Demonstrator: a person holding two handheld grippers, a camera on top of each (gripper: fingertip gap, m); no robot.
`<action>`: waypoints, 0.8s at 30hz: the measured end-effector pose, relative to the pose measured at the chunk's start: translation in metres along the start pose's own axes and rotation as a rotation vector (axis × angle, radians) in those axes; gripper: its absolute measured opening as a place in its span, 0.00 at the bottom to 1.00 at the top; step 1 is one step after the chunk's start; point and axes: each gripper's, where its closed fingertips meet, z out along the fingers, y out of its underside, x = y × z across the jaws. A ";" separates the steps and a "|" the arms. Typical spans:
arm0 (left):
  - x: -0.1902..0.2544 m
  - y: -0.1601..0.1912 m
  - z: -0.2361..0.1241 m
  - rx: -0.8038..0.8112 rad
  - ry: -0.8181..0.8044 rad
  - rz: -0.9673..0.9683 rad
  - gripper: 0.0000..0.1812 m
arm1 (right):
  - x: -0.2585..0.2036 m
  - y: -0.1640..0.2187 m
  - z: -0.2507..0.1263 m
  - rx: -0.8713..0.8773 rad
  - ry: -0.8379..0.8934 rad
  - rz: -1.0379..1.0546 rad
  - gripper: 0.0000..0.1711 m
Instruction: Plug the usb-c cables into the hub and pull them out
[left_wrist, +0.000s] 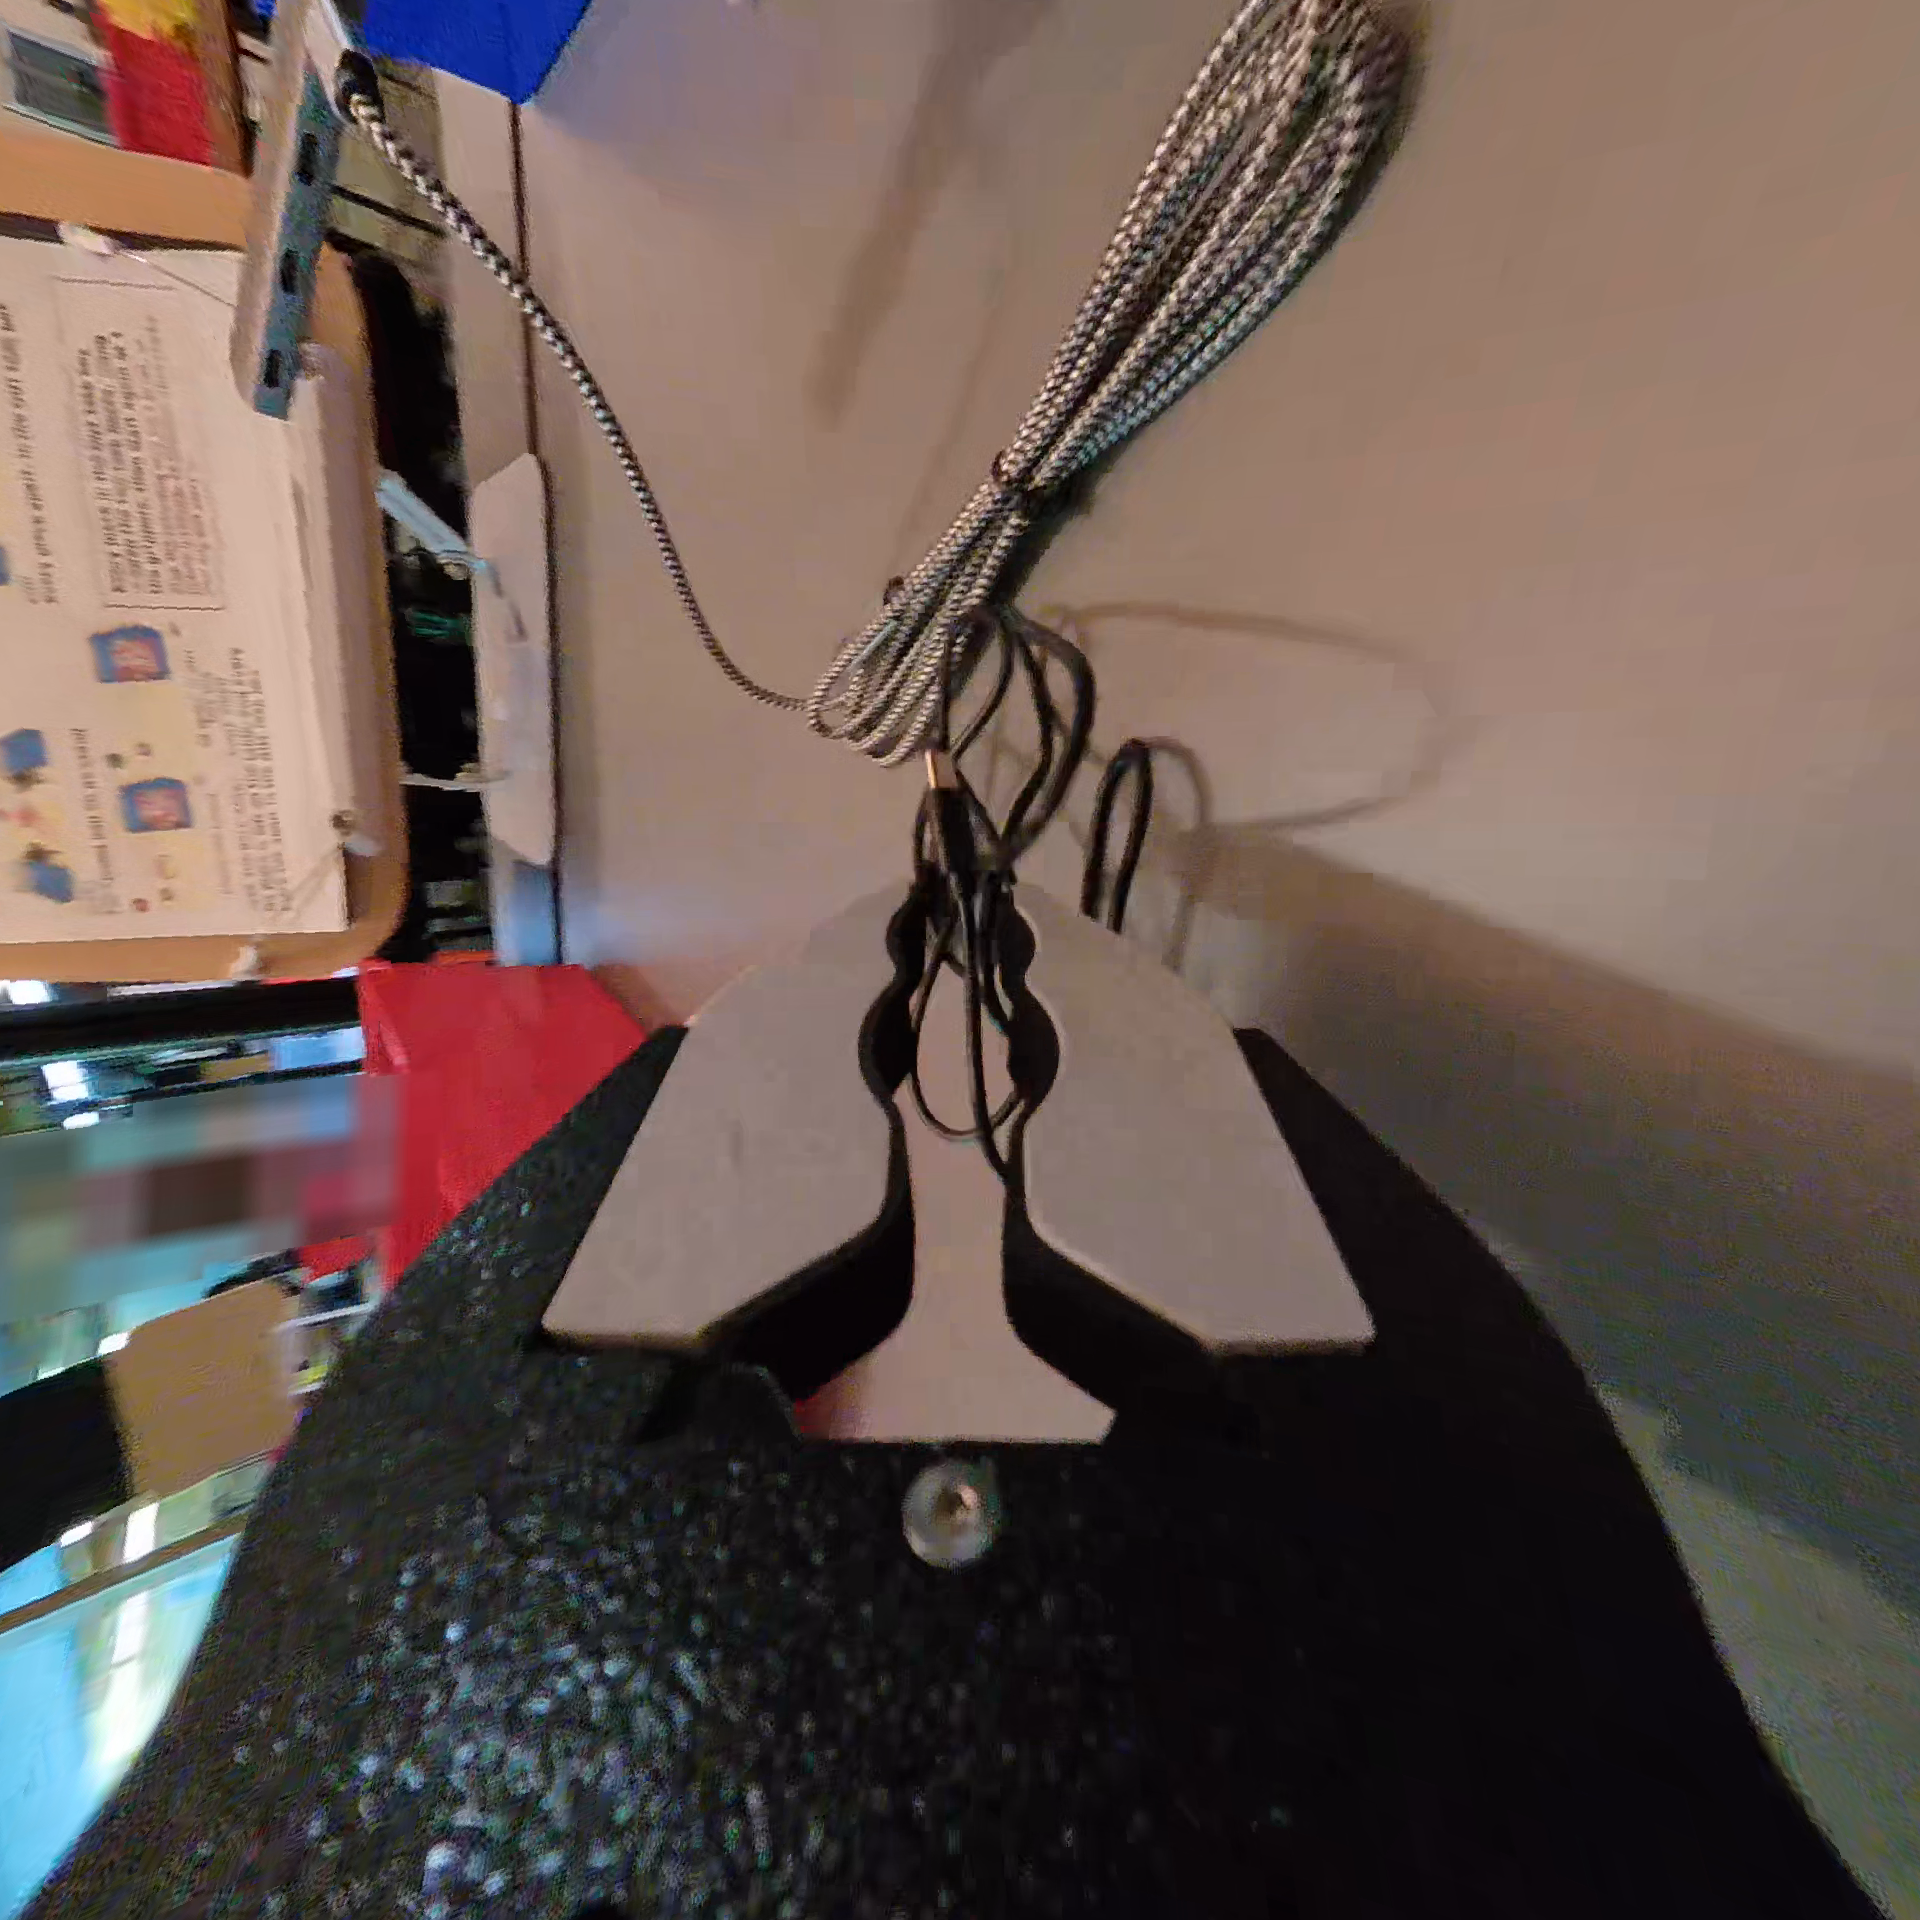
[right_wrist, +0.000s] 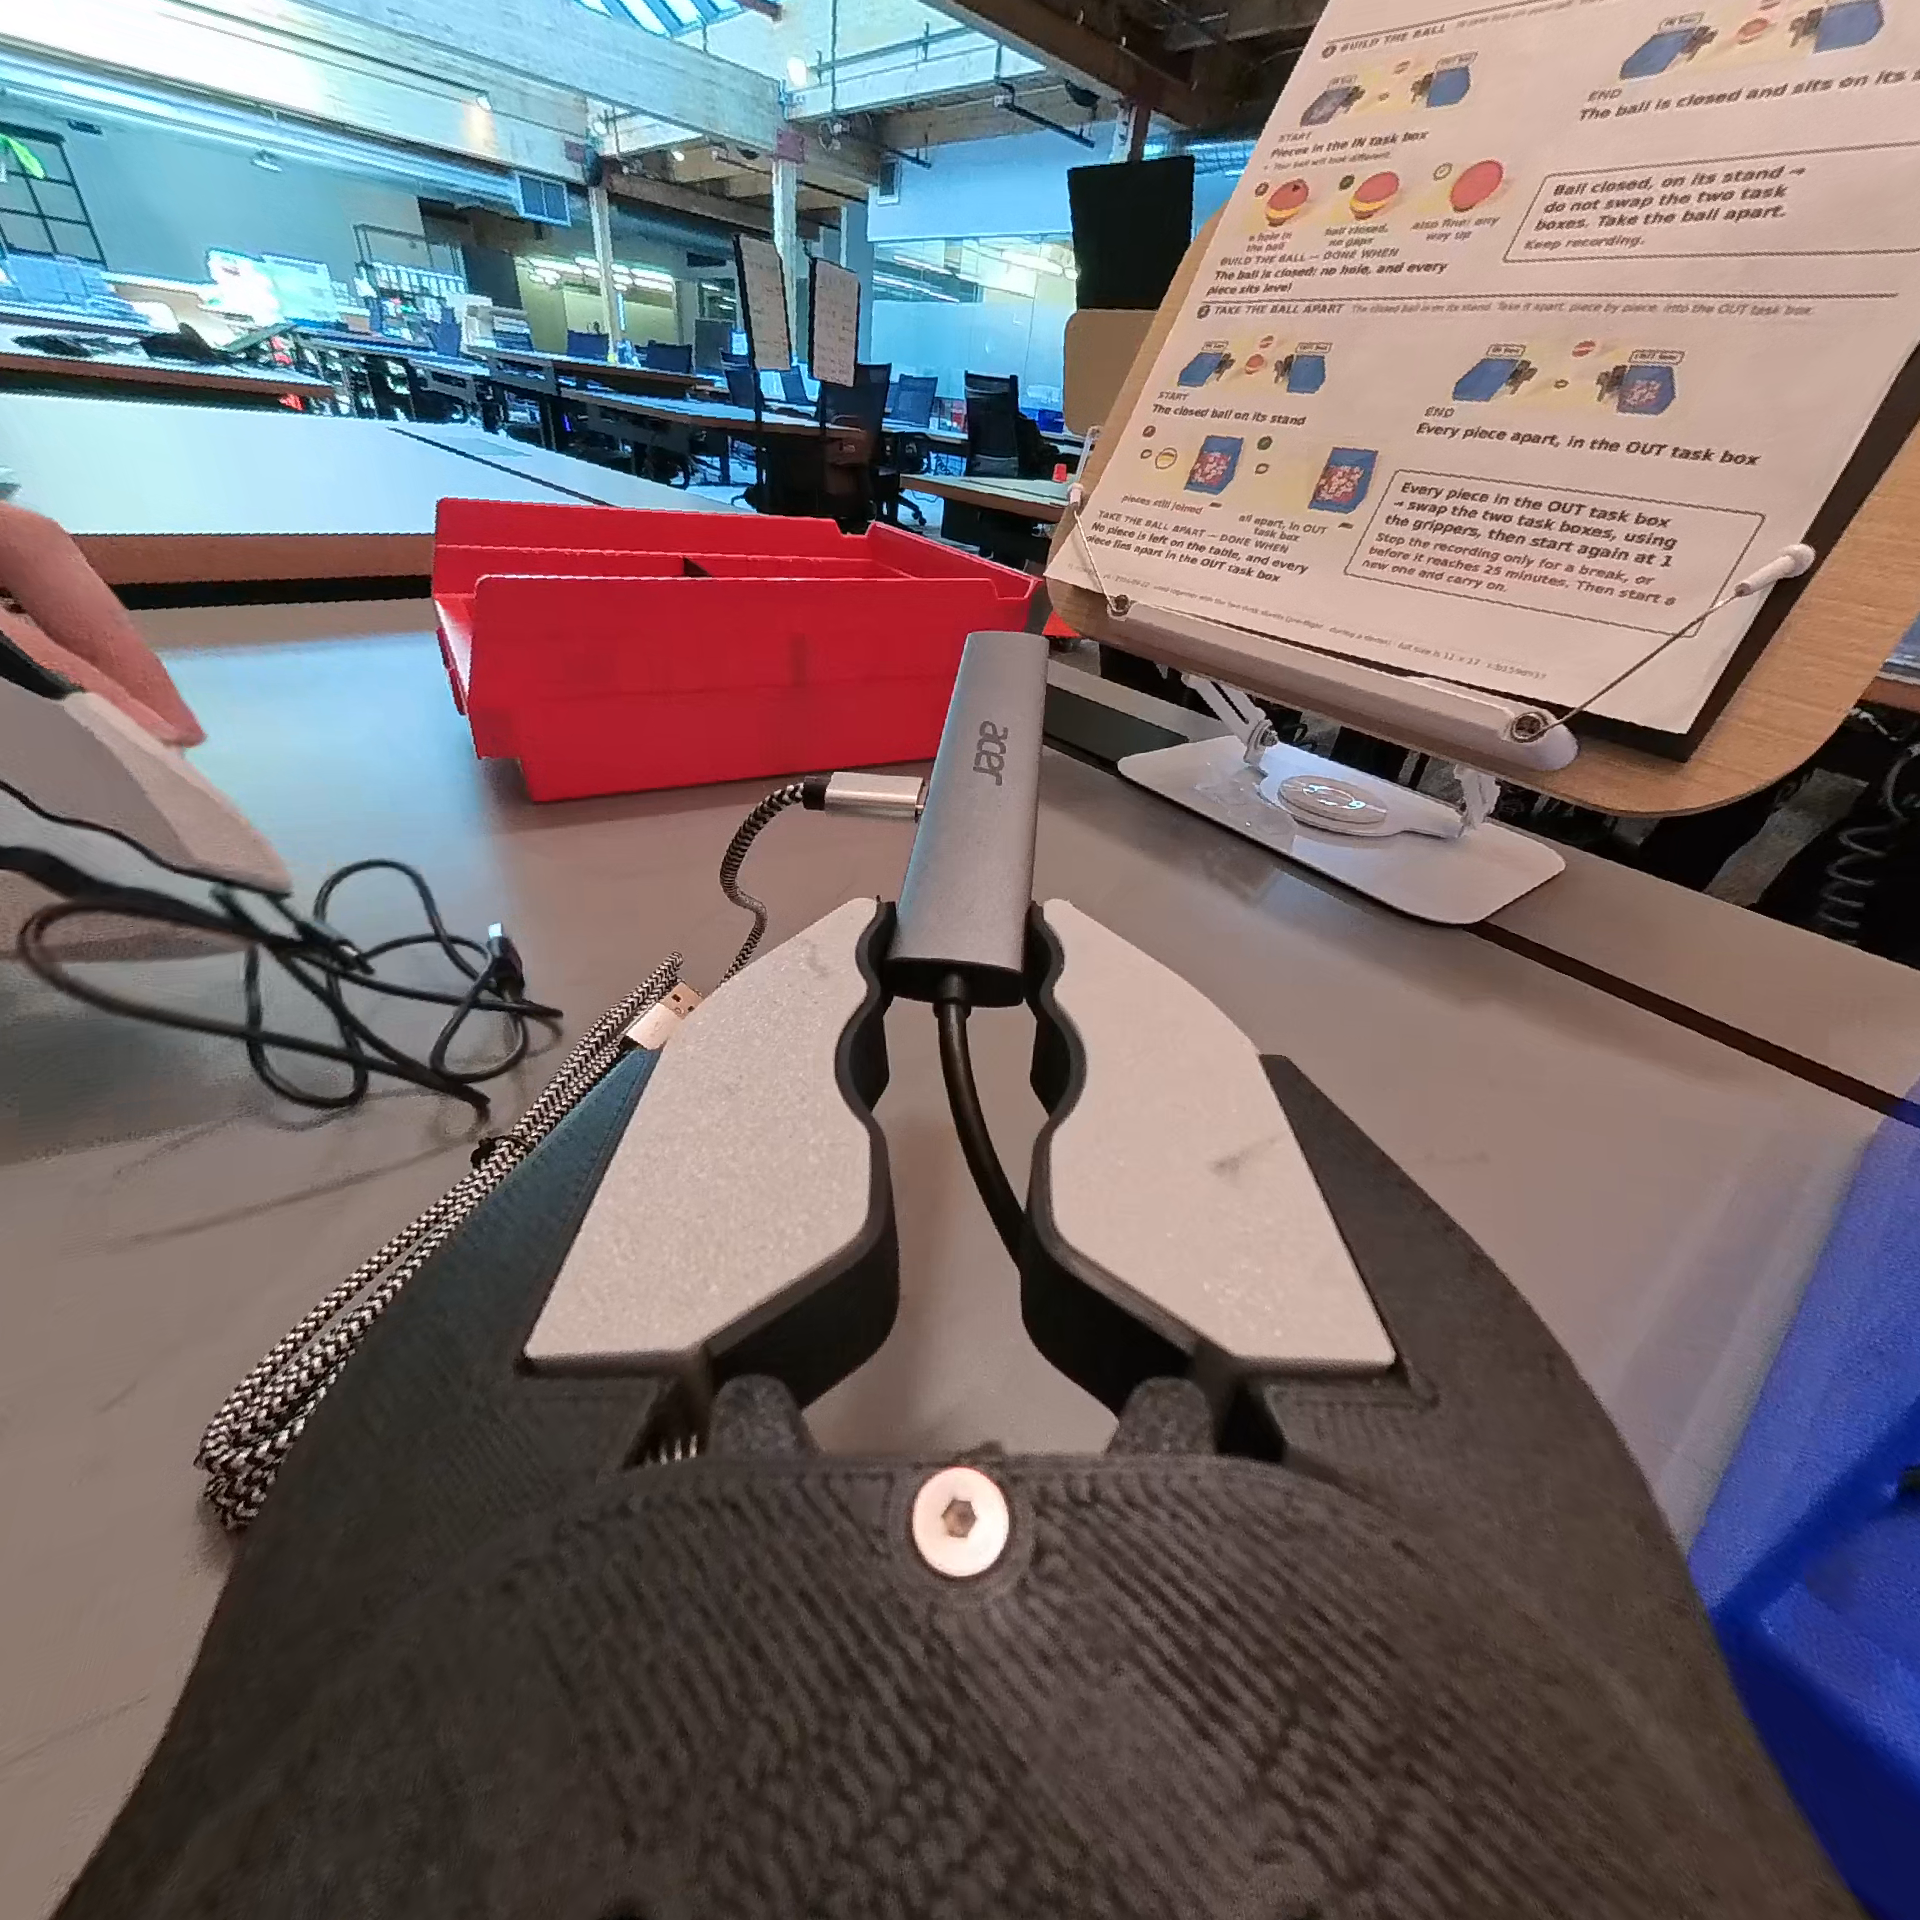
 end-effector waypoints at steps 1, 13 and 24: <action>0.007 -0.002 -0.003 0.018 0.070 -0.050 0.09 | 0.000 0.000 0.000 -0.001 -0.001 -0.001 0.14; 0.039 0.003 -0.021 0.055 0.514 -0.371 0.10 | -0.002 0.000 0.000 -0.004 -0.007 -0.008 0.14; 0.052 -0.016 -0.019 0.252 0.836 -0.644 0.03 | -0.002 0.001 0.000 -0.005 -0.012 -0.007 0.14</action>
